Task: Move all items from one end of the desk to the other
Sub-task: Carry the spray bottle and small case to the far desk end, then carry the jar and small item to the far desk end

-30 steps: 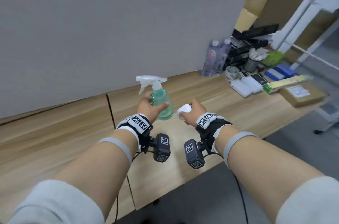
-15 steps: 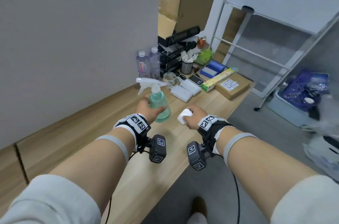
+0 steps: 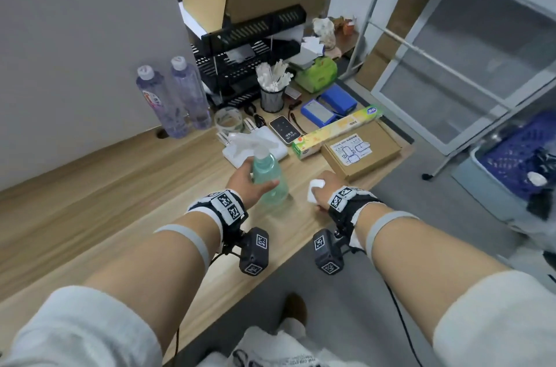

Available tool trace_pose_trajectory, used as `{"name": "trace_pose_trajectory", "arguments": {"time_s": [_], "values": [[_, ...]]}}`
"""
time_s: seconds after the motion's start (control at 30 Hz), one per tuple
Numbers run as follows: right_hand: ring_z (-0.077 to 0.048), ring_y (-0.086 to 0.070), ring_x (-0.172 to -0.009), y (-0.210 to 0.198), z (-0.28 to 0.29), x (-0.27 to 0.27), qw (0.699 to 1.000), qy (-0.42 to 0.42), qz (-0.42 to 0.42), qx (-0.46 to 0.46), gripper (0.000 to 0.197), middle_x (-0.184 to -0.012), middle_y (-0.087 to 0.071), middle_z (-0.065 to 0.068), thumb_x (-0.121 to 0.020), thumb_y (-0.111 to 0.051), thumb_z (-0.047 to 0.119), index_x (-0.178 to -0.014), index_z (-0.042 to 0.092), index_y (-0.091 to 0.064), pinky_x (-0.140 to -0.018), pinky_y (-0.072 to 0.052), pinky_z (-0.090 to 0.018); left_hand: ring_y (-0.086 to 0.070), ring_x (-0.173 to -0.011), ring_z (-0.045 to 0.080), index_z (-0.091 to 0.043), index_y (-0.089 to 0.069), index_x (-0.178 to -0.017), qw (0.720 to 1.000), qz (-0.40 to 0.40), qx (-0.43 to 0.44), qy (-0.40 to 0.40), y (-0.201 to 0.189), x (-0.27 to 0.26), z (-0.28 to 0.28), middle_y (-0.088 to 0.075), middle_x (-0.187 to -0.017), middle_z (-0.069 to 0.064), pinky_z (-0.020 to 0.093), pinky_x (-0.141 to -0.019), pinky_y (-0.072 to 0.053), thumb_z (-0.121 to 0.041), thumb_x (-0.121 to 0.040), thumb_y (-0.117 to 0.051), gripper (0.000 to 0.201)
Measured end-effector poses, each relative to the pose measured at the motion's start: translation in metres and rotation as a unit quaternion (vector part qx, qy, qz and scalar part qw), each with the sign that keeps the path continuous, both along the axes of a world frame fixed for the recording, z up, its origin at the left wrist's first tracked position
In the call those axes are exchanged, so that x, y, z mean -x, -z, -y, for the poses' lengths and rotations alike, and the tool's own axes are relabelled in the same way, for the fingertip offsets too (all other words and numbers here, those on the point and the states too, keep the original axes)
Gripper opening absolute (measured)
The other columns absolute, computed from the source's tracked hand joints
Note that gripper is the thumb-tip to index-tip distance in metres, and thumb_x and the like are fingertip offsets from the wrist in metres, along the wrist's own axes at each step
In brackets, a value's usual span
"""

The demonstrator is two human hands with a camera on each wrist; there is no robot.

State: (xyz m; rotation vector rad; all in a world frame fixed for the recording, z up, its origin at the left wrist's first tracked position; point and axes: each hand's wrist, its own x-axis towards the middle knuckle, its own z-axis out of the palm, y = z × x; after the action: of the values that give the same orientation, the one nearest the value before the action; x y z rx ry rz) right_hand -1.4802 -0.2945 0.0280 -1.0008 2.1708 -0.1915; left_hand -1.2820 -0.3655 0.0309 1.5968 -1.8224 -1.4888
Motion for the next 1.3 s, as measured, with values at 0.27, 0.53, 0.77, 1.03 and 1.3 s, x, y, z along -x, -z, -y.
{"name": "trace_pose_trajectory", "arguments": {"time_s": [0.27,0.53,0.77,1.03,1.3], "values": [[-0.027,-0.056,-0.087,0.027,0.037,0.034,0.994,-0.085,-0.058,-0.039,0.025,-0.105,-0.063,-0.007,-0.089,-0.056,0.022,-0.114,0.019,-0.053,-0.075,-0.045,-0.027,-0.058,-0.123,0.024,-0.021,-0.044,-0.144,0.999,0.013,-0.036,0.001,0.029,0.028,0.024,-0.059,-0.137,-0.003,0.049,-0.088,-0.059,-0.027,-0.078,-0.084,0.077],[-0.030,-0.058,-0.089,0.051,0.072,0.043,0.985,-0.126,-0.108,-0.047,0.024,-0.106,-0.065,-0.009,-0.089,-0.055,0.028,-0.112,0.020,-0.054,-0.075,-0.043,-0.029,-0.055,-0.129,0.022,-0.018,-0.045,-0.143,0.996,0.052,-0.016,0.065,0.059,0.048,0.048,-0.058,-0.140,0.002,0.042,-0.112,-0.044,-0.025,-0.075,-0.086,0.080],[-0.033,-0.063,-0.106,0.059,0.092,0.047,0.970,-0.184,-0.140,-0.070,0.057,-0.112,-0.064,-0.014,-0.086,-0.064,0.015,-0.138,0.017,-0.041,-0.082,-0.049,-0.035,-0.056,-0.125,0.020,-0.013,-0.046,-0.143,0.996,0.072,-0.020,0.041,0.055,0.058,0.052,-0.059,-0.137,0.002,0.026,-0.104,-0.041,-0.021,-0.074,-0.088,0.082],[-0.034,-0.063,-0.108,0.042,0.090,0.055,0.949,-0.256,-0.168,-0.075,0.052,-0.115,-0.062,-0.015,-0.089,-0.062,0.020,-0.135,0.005,-0.045,-0.079,-0.049,-0.038,-0.054,-0.126,0.019,-0.019,-0.046,-0.143,0.995,0.081,-0.013,-0.058,0.042,0.059,0.021,-0.057,-0.137,0.001,0.030,-0.106,-0.043,-0.023,-0.079,-0.084,0.075],[-0.025,-0.065,-0.060,0.010,0.066,-0.016,0.850,-0.494,-0.056,-0.176,0.022,-0.068,-0.070,-0.005,-0.076,-0.051,0.025,-0.075,0.011,-0.069,-0.069,-0.057,-0.032,-0.062,-0.115,0.021,-0.020,-0.060,-0.125,0.965,0.159,-0.006,-0.207,0.009,-0.011,-0.055,-0.064,-0.125,0.004,0.037,-0.101,-0.049,-0.031,-0.092,-0.068,0.035]]}}
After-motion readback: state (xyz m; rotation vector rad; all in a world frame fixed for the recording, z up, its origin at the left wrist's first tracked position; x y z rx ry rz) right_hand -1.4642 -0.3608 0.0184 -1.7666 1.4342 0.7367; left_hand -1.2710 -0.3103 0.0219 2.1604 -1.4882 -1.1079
